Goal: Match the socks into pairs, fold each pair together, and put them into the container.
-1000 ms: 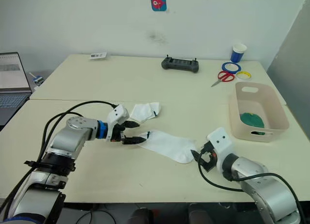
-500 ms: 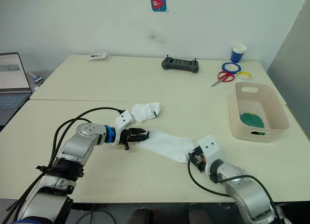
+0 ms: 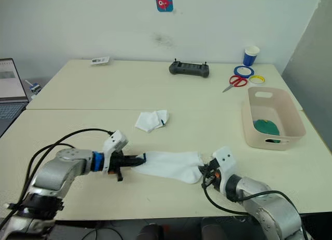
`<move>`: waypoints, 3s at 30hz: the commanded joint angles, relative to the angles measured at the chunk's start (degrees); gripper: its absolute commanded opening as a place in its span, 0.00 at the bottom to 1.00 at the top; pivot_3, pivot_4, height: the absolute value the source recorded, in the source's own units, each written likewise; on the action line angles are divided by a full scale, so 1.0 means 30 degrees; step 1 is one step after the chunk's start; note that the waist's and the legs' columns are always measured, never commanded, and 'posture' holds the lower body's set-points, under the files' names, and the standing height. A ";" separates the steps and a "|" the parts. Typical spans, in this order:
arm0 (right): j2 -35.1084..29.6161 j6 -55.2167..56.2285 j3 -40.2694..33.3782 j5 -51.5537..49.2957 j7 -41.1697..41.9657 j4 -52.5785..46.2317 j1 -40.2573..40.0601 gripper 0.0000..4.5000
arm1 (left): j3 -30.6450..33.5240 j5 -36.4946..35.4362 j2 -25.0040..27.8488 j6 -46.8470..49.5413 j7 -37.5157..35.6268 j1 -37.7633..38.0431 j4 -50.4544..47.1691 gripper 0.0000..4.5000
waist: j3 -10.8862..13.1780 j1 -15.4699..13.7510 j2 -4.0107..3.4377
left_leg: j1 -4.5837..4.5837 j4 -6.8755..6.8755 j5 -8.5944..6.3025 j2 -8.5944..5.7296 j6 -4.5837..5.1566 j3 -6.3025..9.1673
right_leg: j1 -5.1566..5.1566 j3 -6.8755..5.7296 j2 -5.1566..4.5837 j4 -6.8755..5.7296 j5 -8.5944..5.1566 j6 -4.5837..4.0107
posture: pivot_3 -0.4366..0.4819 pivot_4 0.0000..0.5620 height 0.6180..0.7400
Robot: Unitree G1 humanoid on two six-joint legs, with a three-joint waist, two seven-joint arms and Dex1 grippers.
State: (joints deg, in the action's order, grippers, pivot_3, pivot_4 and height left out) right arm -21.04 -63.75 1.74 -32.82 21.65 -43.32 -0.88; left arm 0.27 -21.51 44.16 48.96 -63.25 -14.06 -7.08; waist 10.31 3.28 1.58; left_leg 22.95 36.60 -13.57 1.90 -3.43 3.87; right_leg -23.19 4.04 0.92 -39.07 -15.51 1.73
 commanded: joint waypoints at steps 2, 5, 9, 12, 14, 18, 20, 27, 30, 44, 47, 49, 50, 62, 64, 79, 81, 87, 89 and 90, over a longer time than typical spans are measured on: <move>-0.0156 -0.2306 -0.1756 -0.2839 0.0066 -0.1624 -0.0335 0.00 | 0.1540 -0.1716 0.1273 0.1293 0.0123 0.2579 -0.3278 0.00 | 0.0002 -0.0004 -0.0003 | -0.0004 -0.0003 0.0000 0.0001 -0.0001 -0.0006 | 0.0000 0.0007 -0.0010 0.0004 -0.0009 -0.0015 | 0.48 0.27 1.00; -0.0825 -0.2646 -0.1490 -0.2949 -0.0103 -0.1542 -0.0564 0.00 | 0.1801 -0.1970 0.1255 0.1281 0.0887 0.4342 -0.4213 0.00 | 0.0002 -0.0009 -0.0003 | -0.0011 -0.0002 0.0000 -0.0011 -0.0002 -0.0020 | 0.0003 0.0016 -0.0031 0.0007 -0.0051 -0.0089 | 0.48 0.27 1.00; -0.1230 -0.2416 -0.0453 -0.2245 -0.0740 -0.1217 -0.0317 0.00 | 0.1505 -0.1719 0.0708 0.0628 0.2161 0.5166 -0.4147 0.00 | -0.0003 -0.0061 -0.0004 | -0.0021 -0.0001 -0.0001 -0.0020 -0.0002 -0.0022 | 0.0004 0.0016 -0.0039 0.0015 -0.0068 -0.0119 | 0.48 0.27 1.00; -0.1529 -0.2373 0.0118 -0.1905 -0.0939 -0.1113 -0.0235 0.00 | 0.1152 -0.1411 0.0407 -0.0167 0.2693 0.5148 -0.3663 0.00 | -0.0011 -0.0092 -0.0020 | -0.0027 -0.0004 -0.0001 -0.0030 -0.0004 -0.0034 | 0.0004 0.0025 -0.0049 0.0019 -0.0070 -0.0122 | 0.48 0.27 1.00; -0.1616 -0.2279 0.0211 -0.1853 -0.1080 -0.1186 -0.0258 0.00 | 0.1098 -0.1442 0.0452 -0.0596 0.2657 0.5363 -0.3624 0.00 | -0.0014 -0.0146 -0.0024 | -0.0026 -0.0003 -0.0001 -0.0045 -0.0004 -0.0038 | 0.0006 0.0026 -0.0062 0.0022 -0.0069 -0.0121 | 0.48 0.27 1.00; -0.2199 -0.1713 0.0412 -0.1323 -0.1256 -0.1458 -0.0218 0.16 | 0.1544 -0.1730 0.0579 -0.0998 0.2728 0.6084 -0.4026 0.14 | -0.0016 -0.0142 -0.0027 | -0.0025 -0.0005 -0.0001 -0.0043 -0.0005 -0.0045 | 0.0005 0.0030 -0.0063 0.0030 -0.0070 -0.0121 | 0.48 0.27 1.00; -0.2413 -0.1553 0.0284 -0.1230 -0.1247 -0.1585 -0.0187 0.29 | 0.2050 -0.1660 0.0330 -0.1642 0.3153 0.6308 -0.4074 0.26 | -0.0017 -0.0138 -0.0029 | -0.0027 -0.0010 -0.0002 -0.0041 -0.0005 -0.0050 | 0.0003 0.0033 -0.0064 0.0031 -0.0070 -0.0121 | 0.48 0.27 1.00; -0.3247 -0.0971 -0.0057 -0.1573 -0.0709 -0.1949 0.0596 0.85 | 0.4202 -0.2241 0.0238 -0.3023 0.3431 0.7118 -0.4550 0.72 | -0.0012 -0.0059 -0.0025 | -0.0031 -0.0037 -0.0002 -0.0026 -0.0005 -0.0052 | -0.0012 0.0031 -0.0057 0.0028 -0.0070 -0.0125 | 0.48 0.27 1.00; -0.3427 -0.0593 -0.0039 -0.1665 -0.0524 -0.2011 0.1266 1.00 | 0.4855 -0.2571 0.0073 -0.3169 0.3741 0.6899 -0.4512 0.92 | -0.0005 -0.0055 -0.0020 | -0.0023 -0.0054 -0.0001 -0.0024 -0.0005 -0.0052 | -0.0022 0.0025 -0.0055 0.0033 -0.0072 -0.0127 | 0.48 0.27 1.00; -0.1617 0.0463 0.0841 -0.1006 -0.1257 -0.0681 0.6396 1.00 | 0.4656 -0.2710 0.0211 -0.4111 0.3562 0.3837 -0.3201 0.99 | 0.0006 -0.0026 -0.0010 | -0.0013 -0.0107 -0.0001 -0.0028 -0.0005 -0.0060 | -0.0031 0.0019 -0.0048 0.0061 -0.0039 -0.0058 | 0.48 0.27 1.00; -0.0305 0.1554 0.1744 0.0384 -0.2221 0.0951 0.7858 1.00 | 0.4650 -0.2739 -0.0077 -0.4291 0.3858 0.3735 -0.3355 0.99 | 0.0006 0.0059 -0.0008 | -0.0033 -0.0156 0.0000 -0.0020 -0.0005 -0.0059 | -0.0048 0.0020 -0.0034 0.0055 -0.0029 -0.0046 | 0.48 0.27 1.00; 0.1072 0.3111 0.2496 0.2087 -0.3211 0.3582 0.9293 1.00 | 0.4766 -0.2898 -0.0579 -0.4258 0.4522 0.3503 -0.3595 0.99 | 0.0007 0.0077 -0.0009 | -0.0039 -0.0174 0.0000 -0.0013 -0.0005 -0.0056 | -0.0051 0.0016 -0.0027 0.0049 -0.0033 -0.0053 | 0.48 0.27 1.00; 0.1538 0.3884 0.2858 0.2816 -0.3377 0.4866 0.9885 1.00 | 0.4807 -0.2919 -0.0787 -0.4312 0.4790 0.3382 -0.3713 0.99 | 0.0008 0.0059 -0.0010 | -0.0041 -0.0174 0.0001 -0.0007 -0.0005 -0.0058 | -0.0052 0.0017 -0.0021 0.0045 -0.0032 -0.0052 | 0.48 0.27 1.00; 0.6520 1.2674 0.3496 0.7264 -0.2802 2.0813 1.6176 1.00 | 0.6354 -0.3862 -0.3249 -0.3975 0.8457 0.3844 -0.6748 0.99 | 0.0007 0.0018 -0.0002 | -0.0013 -0.0185 0.0002 -0.0009 -0.0008 -0.0061 | -0.0071 0.0016 -0.0027 0.0040 0.0000 -0.0108 | 0.48 0.27 1.00; 0.6944 1.3549 0.3263 0.7512 -0.2764 2.2243 1.6661 1.00 | 0.6665 -0.4092 -0.3400 -0.3910 0.8894 0.4204 -0.7293 0.99 | 0.0007 0.0019 -0.0003 | -0.0014 -0.0186 0.0001 -0.0008 -0.0008 -0.0059 | -0.0071 0.0014 -0.0028 0.0038 0.0018 -0.0139 | 0.48 0.27 1.00; 0.9562 1.8362 0.0867 0.8515 -0.2793 3.3373 2.0789 0.86 | 0.6423 -0.3755 -0.3386 -0.4640 0.9903 0.5239 -0.8292 1.00 | 0.0012 0.0038 -0.0011 | -0.0025 -0.0179 0.0003 -0.0012 -0.0008 -0.0052 | -0.0060 0.0007 -0.0021 0.0032 0.0025 -0.0154 | 0.48 0.27 1.00; 0.9709 1.8556 0.0542 0.8552 -0.2724 3.4091 2.1074 0.70 | 0.6258 -0.3677 -0.3379 -0.4711 0.9928 0.5148 -0.8223 1.00 | 0.0013 0.0048 -0.0012 | -0.0024 -0.0180 0.0003 -0.0012 -0.0008 -0.0049 | -0.0061 0.0006 -0.0022 0.0032 0.0026 -0.0155 | 0.48 0.27 1.00; 1.0010 1.8642 0.0188 0.8792 -0.2011 3.4642 2.1185 0.22 | 0.5813 -0.3517 -0.3317 -0.4984 1.0031 0.4865 -0.7905 1.00 | 0.0015 0.0059 -0.0016 | -0.0027 -0.0182 0.0003 -0.0011 -0.0008 -0.0041 | -0.0061 0.0001 -0.0018 0.0029 0.0026 -0.0156 | 0.48 0.27 1.00; 1.0009 1.8621 0.0139 0.8874 -0.1974 3.4415 2.1051 0.06 | 0.5741 -0.3472 -0.3313 -0.5051 1.0020 0.4821 -0.7824 1.00 | 0.0016 0.0060 -0.0017 | -0.0025 -0.0182 0.0003 -0.0011 -0.0008 -0.0038 | -0.0061 -0.0003 -0.0018 0.0029 0.0026 -0.0157 | 0.48 0.27 1.00; 0.9994 1.8574 0.0118 0.8900 -0.1969 3.4223 2.0949 0.01 | 0.5695 -0.3445 -0.3318 -0.5085 1.0001 0.4797 -0.7784 1.00 | 0.0016 0.0060 -0.0017 | -0.0025 -0.0182 0.0003 -0.0012 -0.0008 -0.0038 | -0.0061 -0.0002 -0.0018 0.0028 0.0026 -0.0156 | 0.48 0.27 1.00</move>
State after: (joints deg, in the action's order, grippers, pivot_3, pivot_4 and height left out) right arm 8.31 -9.16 2.98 -5.79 15.18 61.49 61.53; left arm 17.48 -32.10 33.77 34.87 -33.20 0.89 -29.65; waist 10.35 3.46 1.52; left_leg 22.87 36.06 -13.57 1.86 -3.46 3.75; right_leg -23.37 4.04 0.87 -38.99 -15.44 1.26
